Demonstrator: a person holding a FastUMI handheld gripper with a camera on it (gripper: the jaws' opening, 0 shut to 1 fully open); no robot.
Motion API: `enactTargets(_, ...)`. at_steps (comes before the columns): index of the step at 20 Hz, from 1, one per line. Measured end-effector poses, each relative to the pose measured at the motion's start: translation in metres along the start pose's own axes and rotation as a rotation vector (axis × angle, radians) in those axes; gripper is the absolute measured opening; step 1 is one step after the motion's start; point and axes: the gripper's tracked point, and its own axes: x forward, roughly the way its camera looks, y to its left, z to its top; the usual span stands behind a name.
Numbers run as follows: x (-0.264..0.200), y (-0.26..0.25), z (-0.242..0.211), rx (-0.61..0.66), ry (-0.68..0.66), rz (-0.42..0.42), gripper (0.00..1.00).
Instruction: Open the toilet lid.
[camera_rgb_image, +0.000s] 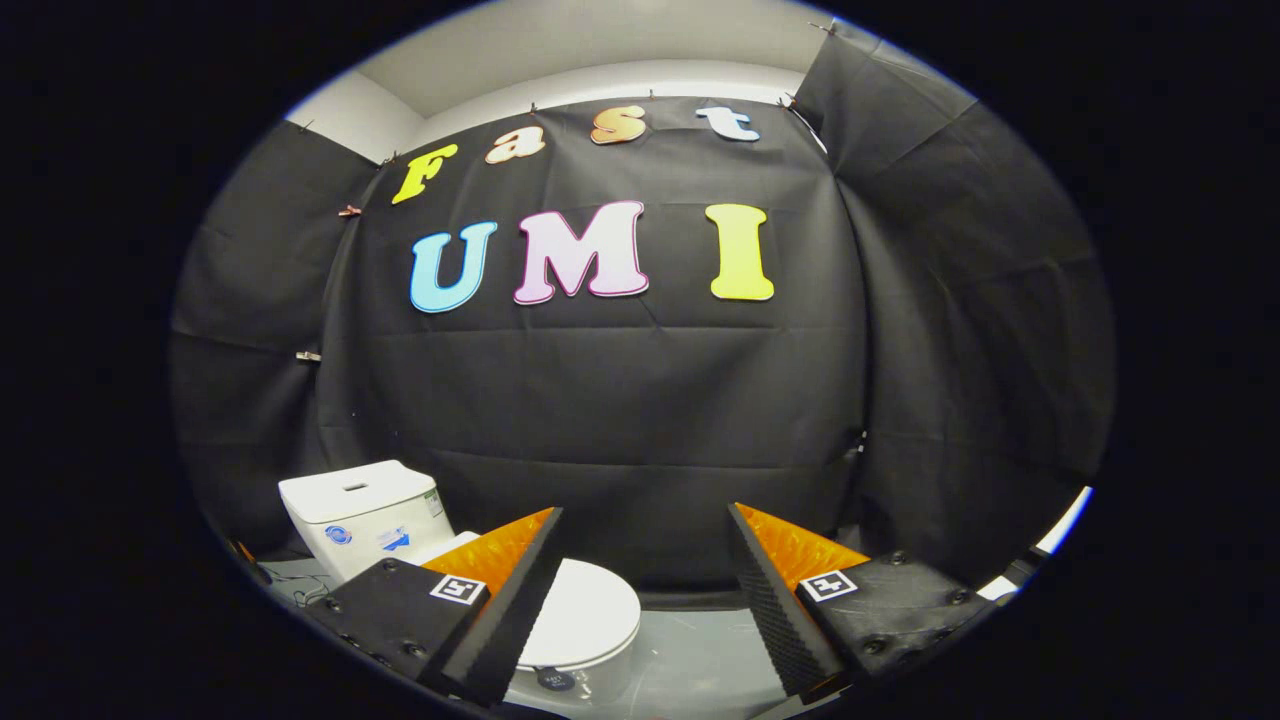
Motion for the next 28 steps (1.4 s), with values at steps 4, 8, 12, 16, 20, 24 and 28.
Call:
enactTargets(4, 0.006, 0.012, -0.010, 0.032, 0.031, 0.020, 0.98)
enactTargets(8, 0.026, 0.018, -0.022, 0.105, 0.086, -0.001, 0.99)
enactTargets(12, 0.053, 0.010, -0.040, 0.157, 0.140, 0.015, 0.99)
enactTargets(16, 0.061, 0.011, -0.103, 0.310, 0.314, 0.050, 0.98)
enactTargets(20, 0.048, 0.034, -0.174, 0.459, 0.531, 0.138, 0.99)
enactTargets(24, 0.022, 0.058, -0.238, 0.719, 0.764, 0.140, 0.99)
enactTargets(28, 0.003, 0.069, -0.316, 0.898, 0.940, 0.035, 0.98)
